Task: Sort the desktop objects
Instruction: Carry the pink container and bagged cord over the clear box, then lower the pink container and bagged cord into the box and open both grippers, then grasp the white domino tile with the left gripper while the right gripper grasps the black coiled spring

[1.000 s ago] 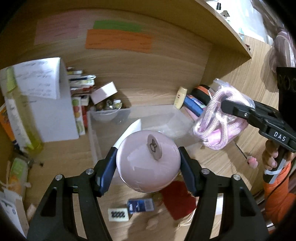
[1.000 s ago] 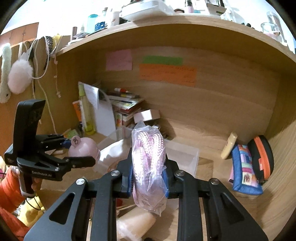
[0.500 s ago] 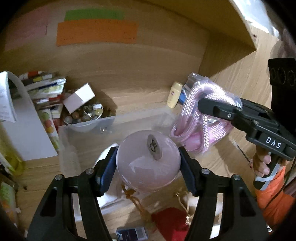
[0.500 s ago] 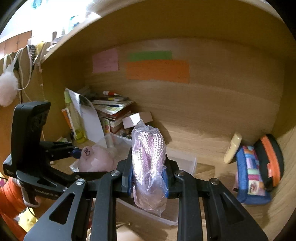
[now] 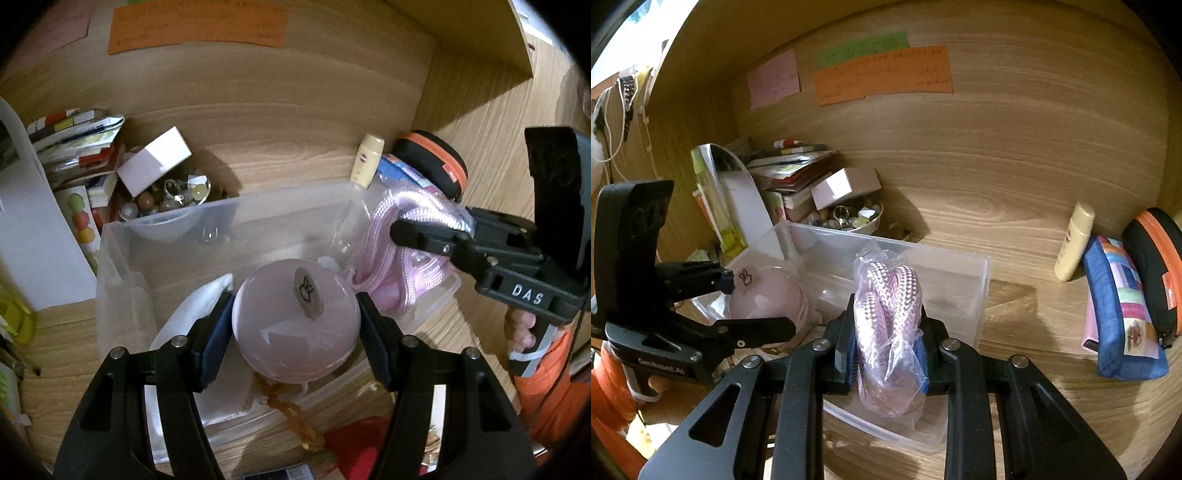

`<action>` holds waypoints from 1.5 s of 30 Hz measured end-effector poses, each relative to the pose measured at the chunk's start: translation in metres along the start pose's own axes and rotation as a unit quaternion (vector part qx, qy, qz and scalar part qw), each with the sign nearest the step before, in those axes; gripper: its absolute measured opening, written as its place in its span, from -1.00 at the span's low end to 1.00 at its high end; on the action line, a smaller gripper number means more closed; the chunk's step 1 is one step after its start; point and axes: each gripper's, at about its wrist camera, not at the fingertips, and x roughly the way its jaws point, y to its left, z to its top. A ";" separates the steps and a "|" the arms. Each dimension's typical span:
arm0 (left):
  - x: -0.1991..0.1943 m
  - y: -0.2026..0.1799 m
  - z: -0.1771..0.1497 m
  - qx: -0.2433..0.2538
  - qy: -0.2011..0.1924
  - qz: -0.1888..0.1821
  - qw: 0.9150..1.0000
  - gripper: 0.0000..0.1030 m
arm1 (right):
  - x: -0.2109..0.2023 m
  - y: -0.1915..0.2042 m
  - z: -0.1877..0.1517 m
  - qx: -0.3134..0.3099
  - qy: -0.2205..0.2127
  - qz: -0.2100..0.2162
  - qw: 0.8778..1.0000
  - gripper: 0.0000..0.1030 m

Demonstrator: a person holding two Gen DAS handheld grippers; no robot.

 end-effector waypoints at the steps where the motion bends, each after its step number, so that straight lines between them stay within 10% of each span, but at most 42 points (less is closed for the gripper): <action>1: 0.000 -0.001 -0.001 0.004 0.000 0.003 1.000 0.24 | 0.000 -0.001 0.000 0.001 -0.001 0.000 1.000 -0.58; 10: -0.001 -0.009 -0.004 0.024 -0.011 0.022 0.999 0.24 | 0.004 -0.008 -0.003 0.013 0.006 -0.035 0.999 -0.46; 24: -0.022 -0.016 0.002 0.033 -0.045 0.013 0.998 0.34 | -0.014 -0.003 0.002 -0.005 -0.043 -0.105 0.994 0.56; 32: -0.049 -0.013 0.002 0.035 -0.075 0.030 0.996 0.86 | -0.038 0.013 0.002 -0.014 -0.048 -0.130 0.990 0.72; 45: -0.082 0.015 -0.046 -0.003 -0.049 0.071 0.996 0.90 | -0.086 0.049 -0.046 -0.024 -0.058 -0.137 0.989 0.96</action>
